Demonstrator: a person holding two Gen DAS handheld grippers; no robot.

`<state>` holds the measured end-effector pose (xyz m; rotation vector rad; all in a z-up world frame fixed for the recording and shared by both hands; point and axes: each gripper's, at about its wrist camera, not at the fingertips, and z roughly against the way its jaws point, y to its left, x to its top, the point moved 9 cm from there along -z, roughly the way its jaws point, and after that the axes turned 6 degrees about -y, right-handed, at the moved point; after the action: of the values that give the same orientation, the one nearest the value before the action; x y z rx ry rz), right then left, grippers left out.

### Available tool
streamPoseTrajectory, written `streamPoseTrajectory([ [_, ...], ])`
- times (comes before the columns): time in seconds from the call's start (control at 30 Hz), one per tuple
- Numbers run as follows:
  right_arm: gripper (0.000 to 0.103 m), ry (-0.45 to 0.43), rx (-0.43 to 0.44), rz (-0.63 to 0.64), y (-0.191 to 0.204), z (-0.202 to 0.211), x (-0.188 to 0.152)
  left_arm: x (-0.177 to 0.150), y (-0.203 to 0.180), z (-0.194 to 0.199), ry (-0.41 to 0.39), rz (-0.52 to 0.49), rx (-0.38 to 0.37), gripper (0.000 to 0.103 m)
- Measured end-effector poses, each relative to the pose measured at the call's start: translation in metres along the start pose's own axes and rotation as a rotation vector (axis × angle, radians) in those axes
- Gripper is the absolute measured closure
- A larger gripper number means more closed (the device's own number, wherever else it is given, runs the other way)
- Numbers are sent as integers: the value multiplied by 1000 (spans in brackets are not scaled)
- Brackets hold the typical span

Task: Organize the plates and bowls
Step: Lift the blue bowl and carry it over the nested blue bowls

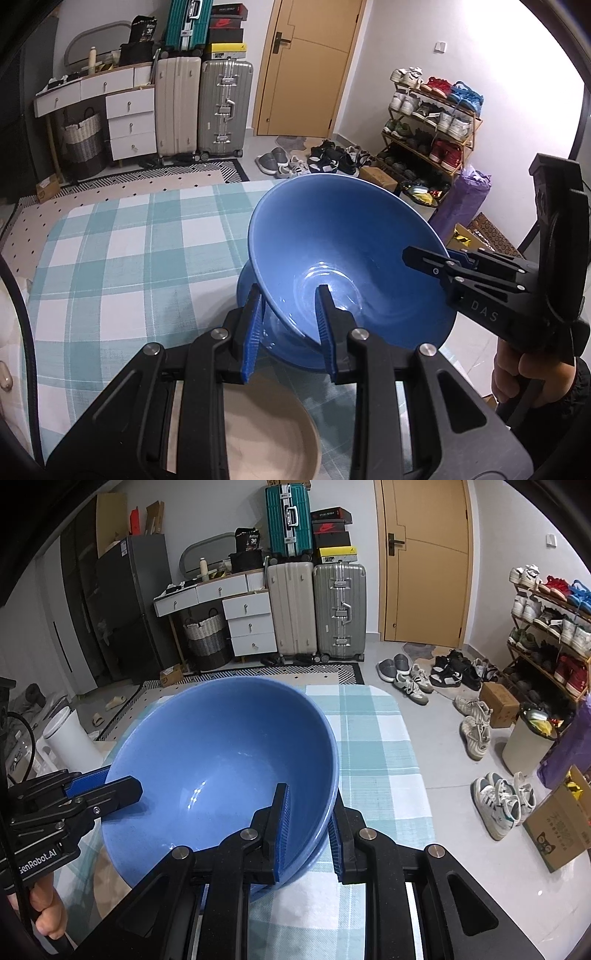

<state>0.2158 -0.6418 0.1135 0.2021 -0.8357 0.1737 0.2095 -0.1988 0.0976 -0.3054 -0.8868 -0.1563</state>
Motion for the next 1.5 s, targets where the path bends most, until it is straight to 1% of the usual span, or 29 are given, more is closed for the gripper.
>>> streamPoseTrajectory([
  [0.3, 83, 31, 5, -3, -4, -21, -10, -8, 18, -38, 32, 4, 16, 78],
  [0.57, 83, 60, 1, -6, -11, -39, -18, -19, 22, -65, 61, -3, 32, 78],
  [0.9, 83, 81, -33, 26, -18, -57, -33, -31, 26, -97, 87, -28, 63, 78],
  [1.17, 82, 87, -56, 52, -19, -63, -39, -40, 35, -122, 105, -37, 78, 78],
  [1.5, 81, 92, -80, 86, -14, -69, -45, -45, 41, -129, 95, -62, 98, 78],
])
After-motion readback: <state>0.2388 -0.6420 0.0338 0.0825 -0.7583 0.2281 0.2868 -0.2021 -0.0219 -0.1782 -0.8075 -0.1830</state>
